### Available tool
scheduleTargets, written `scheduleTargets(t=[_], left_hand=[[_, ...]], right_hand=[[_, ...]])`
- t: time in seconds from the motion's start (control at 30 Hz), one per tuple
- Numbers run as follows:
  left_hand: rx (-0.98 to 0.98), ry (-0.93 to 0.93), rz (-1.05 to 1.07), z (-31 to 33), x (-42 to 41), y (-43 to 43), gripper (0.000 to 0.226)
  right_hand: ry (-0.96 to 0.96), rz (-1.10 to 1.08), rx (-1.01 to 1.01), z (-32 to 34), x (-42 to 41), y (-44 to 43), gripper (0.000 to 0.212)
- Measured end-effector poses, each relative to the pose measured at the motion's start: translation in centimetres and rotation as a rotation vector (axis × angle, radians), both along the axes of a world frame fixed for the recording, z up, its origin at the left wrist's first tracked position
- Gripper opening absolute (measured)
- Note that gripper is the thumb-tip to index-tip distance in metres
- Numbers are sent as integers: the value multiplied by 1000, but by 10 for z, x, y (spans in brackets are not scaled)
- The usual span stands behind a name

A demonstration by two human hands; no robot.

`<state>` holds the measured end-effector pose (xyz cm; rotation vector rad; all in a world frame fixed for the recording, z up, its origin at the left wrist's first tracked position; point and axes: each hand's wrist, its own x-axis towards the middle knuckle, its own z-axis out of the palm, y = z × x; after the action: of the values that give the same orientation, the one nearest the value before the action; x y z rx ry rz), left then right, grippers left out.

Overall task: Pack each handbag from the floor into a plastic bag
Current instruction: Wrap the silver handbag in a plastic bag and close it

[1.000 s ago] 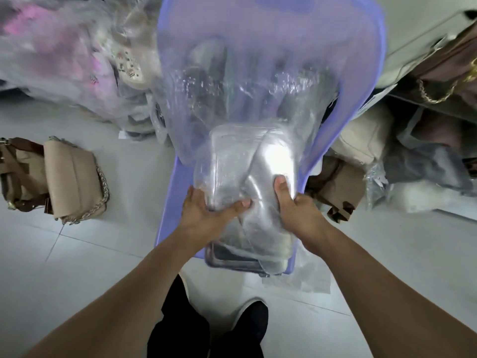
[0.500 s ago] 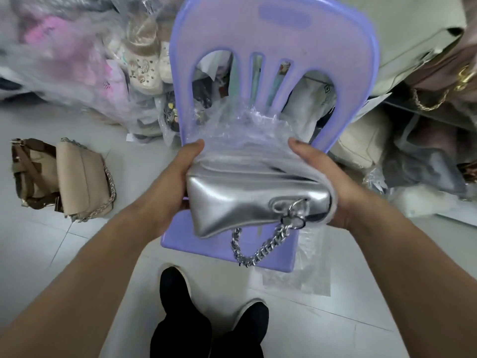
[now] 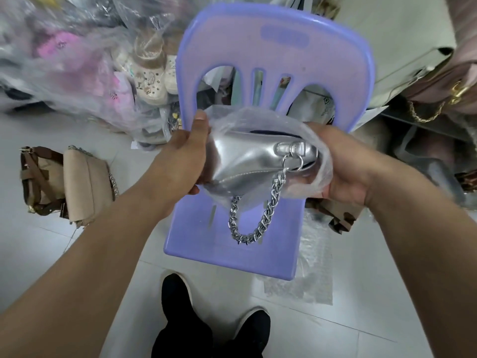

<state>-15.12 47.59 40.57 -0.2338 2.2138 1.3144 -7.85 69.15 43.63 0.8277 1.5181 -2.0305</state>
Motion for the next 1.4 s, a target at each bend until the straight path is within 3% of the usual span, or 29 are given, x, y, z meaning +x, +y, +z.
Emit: scheduleTargets(t=[0.2,0.37,0.47,0.6,0.73,0.8,0.9,0.97,1.07,1.13,1.23,1.33,1.4], left_hand=[[-40,121,-49,-5,7,7,76],[-32,163,-60,-15,-3,4,28],[-74,215,-20,-12,-10,4,18],[-125,365,97,-3,-24,-2,30],[-182,586,212,11,-39,-4,46],[-93,584,246,17,-42,4,48],[87,457,313,13,-41,17,43],[135,441,308,3,-38,22,44],[181,413,308,-7,-33,28,54],[205,365,337,-9,-30,33,50],[314,269,327,-11,-29,33,34],[279,256,263,-20,-29,26,72],[275,309,240,-25,-29,25,64]], right_hand=[[-124,-83,-76,-5,2,-1,24],[-121,-239,110,-21,-9,-4,32],[-44,-289,244,-21,-15,1,37],[47,-499,339,-20,-13,13,32],[18,-717,385,-26,-8,14,30],[-11,-744,443,-28,-12,14,26],[-5,-717,474,-31,-15,18,26],[101,-715,319,-34,-13,19,33],[248,-760,101,-43,-3,17,23],[226,-720,217,-56,3,20,22],[192,-399,521,-75,7,23,58],[254,-143,558,-77,2,17,84],[288,-189,502,-71,-12,12,59]])
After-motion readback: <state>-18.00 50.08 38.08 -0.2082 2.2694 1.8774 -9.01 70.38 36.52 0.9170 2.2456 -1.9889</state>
